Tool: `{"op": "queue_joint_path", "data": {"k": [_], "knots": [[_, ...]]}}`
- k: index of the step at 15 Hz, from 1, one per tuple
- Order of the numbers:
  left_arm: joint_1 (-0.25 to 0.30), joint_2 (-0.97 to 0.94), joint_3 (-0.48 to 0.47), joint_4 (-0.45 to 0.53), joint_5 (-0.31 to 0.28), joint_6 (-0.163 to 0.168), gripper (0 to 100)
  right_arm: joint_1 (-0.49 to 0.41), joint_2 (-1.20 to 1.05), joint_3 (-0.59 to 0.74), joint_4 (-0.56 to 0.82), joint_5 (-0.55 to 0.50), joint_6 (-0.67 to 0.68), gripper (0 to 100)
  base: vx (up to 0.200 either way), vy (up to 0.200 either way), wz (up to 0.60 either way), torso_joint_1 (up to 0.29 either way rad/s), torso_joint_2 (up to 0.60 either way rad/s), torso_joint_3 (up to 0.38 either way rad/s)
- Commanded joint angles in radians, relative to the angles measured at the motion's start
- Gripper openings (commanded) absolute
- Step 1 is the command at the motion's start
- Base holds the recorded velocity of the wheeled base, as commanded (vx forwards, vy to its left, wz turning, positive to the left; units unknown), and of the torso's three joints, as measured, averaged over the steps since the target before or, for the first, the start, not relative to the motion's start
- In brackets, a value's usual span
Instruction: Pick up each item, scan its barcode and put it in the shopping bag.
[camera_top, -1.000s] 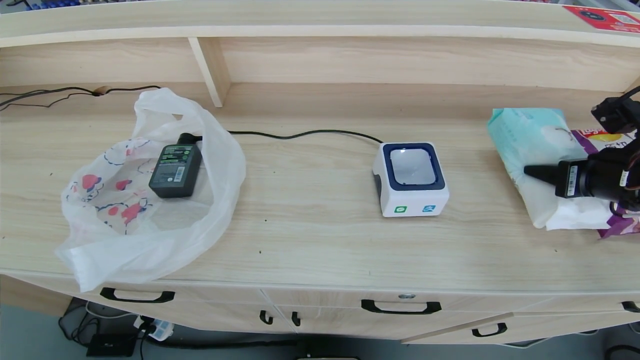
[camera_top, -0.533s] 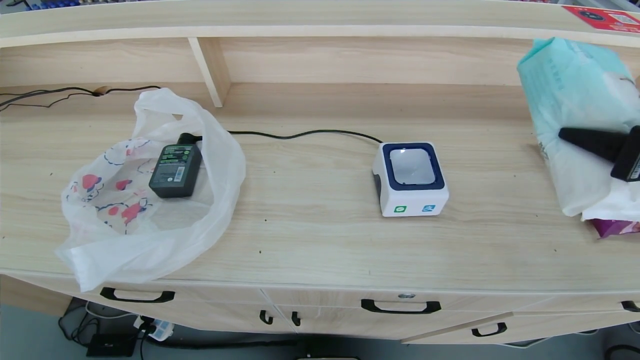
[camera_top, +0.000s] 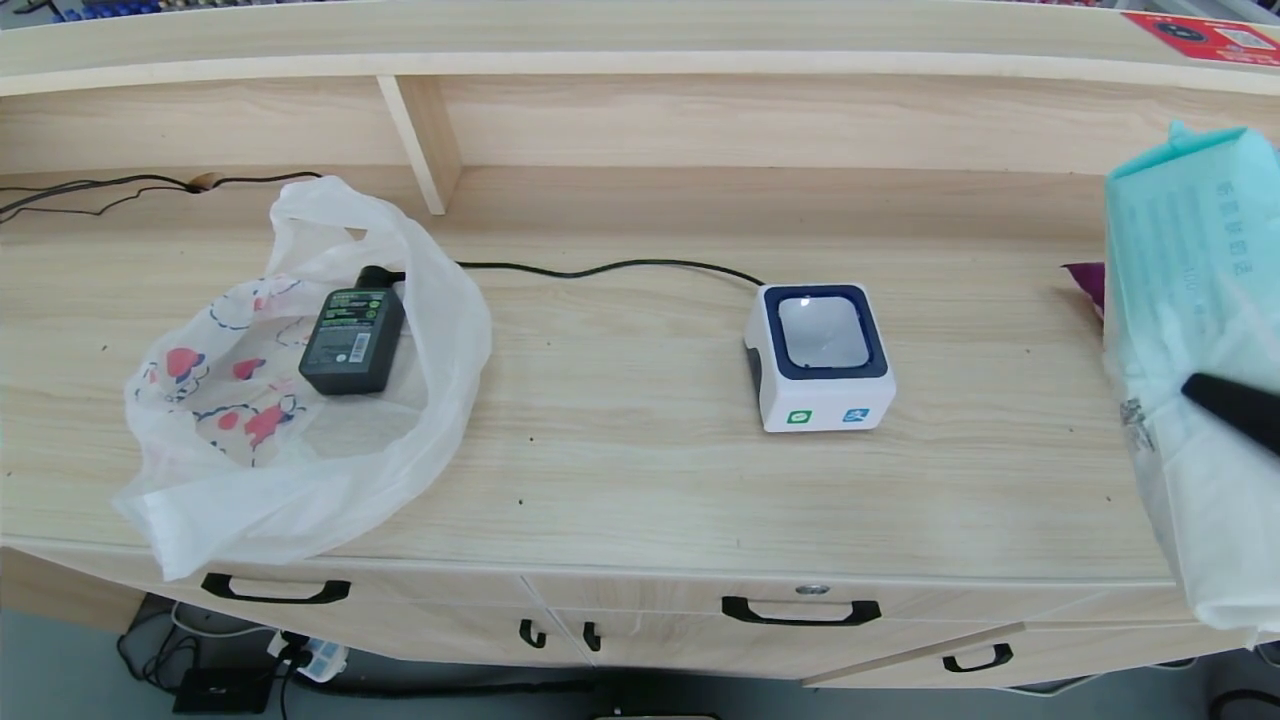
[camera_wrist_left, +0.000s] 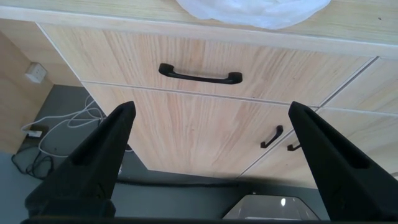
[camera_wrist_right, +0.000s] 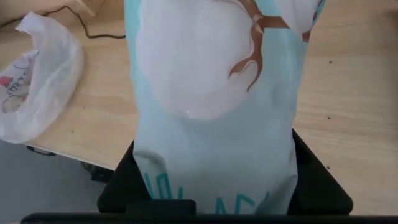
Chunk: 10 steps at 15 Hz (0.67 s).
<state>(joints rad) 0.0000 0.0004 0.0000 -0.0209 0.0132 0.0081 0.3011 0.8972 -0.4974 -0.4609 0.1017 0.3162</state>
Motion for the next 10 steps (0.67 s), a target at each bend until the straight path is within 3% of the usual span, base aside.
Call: {"op": "queue_joint_path", "data": {"k": [1, 3, 7, 10], "knots": [[0.000, 0.000, 0.000, -0.001, 0.001, 0.000, 100, 0.039, 0.026, 0.014, -0.075, 0.026, 0.095, 0, 0.000, 0.000, 0.00, 0.000, 0.00, 0.000], [0.000, 0.000, 0.000, -0.001, 0.001, 0.000, 100, 0.059, 0.060, 0.027, -0.162, 0.033, 0.205, 0, 0.000, 0.000, 0.00, 0.000, 0.00, 0.000], [0.000, 0.000, 0.000, -0.001, 0.001, 0.000, 100, 0.236, 0.042, 0.197, -0.374, 0.033, 0.328, 0, 0.000, 0.000, 0.00, 0.000, 0.00, 0.000], [0.000, 0.000, 0.000, -0.001, 0.001, 0.001, 100, 0.288, -0.017, 0.220, -0.387, 0.056, 0.518, 0, 0.000, 0.000, 0.00, 0.000, 0.00, 0.000]]}}
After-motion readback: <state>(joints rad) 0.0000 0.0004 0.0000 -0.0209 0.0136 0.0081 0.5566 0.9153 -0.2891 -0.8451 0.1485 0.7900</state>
